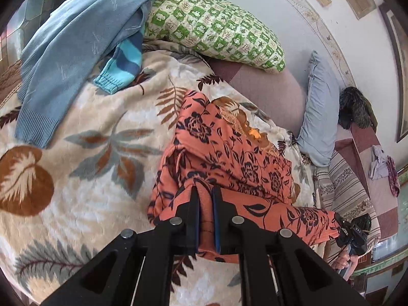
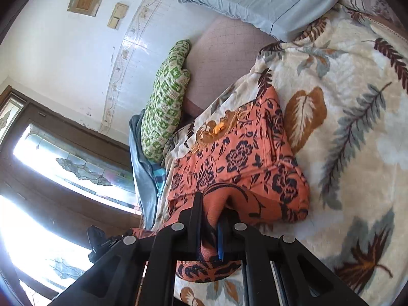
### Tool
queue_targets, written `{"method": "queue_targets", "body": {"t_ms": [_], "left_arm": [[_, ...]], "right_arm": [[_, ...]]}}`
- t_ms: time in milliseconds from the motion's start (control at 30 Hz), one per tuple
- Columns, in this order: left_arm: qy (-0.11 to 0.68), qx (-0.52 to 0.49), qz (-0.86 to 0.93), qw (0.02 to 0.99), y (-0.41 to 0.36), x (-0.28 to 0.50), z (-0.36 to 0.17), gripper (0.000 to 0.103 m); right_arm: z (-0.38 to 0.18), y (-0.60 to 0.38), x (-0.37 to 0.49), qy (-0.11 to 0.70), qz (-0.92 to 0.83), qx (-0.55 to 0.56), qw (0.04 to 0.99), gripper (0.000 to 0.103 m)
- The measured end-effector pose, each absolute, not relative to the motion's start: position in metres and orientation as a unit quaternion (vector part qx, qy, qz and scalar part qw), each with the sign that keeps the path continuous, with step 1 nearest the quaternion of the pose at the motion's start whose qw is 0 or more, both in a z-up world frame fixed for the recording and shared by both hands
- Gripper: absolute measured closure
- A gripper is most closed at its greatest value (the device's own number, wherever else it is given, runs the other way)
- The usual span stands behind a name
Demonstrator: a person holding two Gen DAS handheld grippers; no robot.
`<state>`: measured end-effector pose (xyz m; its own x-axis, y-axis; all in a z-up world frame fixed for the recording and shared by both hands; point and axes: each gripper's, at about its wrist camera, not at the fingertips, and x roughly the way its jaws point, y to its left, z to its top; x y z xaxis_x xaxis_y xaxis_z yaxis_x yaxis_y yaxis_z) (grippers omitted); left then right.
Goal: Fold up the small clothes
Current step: 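Lift the hem and fold it toward the collar with both grippers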
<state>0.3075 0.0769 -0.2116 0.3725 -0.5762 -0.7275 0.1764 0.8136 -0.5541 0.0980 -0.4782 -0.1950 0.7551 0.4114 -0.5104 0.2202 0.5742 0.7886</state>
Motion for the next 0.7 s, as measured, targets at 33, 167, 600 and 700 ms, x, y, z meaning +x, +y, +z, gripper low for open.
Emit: {"method": "queue_targets", "body": {"t_ms": [33,167,600,700], "left_arm": [[0.512,-0.199,-0.233,0.802,0.071,0.325,-0.212,0.094],[0.529,-0.187,-0.22,0.798,0.042,0.391,-0.225,0.094],[0.562,-0.201,-0.171,0.784,-0.003,0.514,-0.309,0.092],[0.532,-0.259,-0.176,0.786,0.013,0.503,-0.309,0.088]], "right_arm": [[-0.197,-0.484,0.114,0.346,0.053,0.457,0.818,0.094],[-0.216,-0.504,0.182,0.357,0.032,0.456,0.815,0.094],[-0.345,-0.568,0.319,0.42,-0.024,0.534,0.733,0.091],[-0.354,-0.577,0.307,0.388,-0.006,0.582,0.715,0.09]]}}
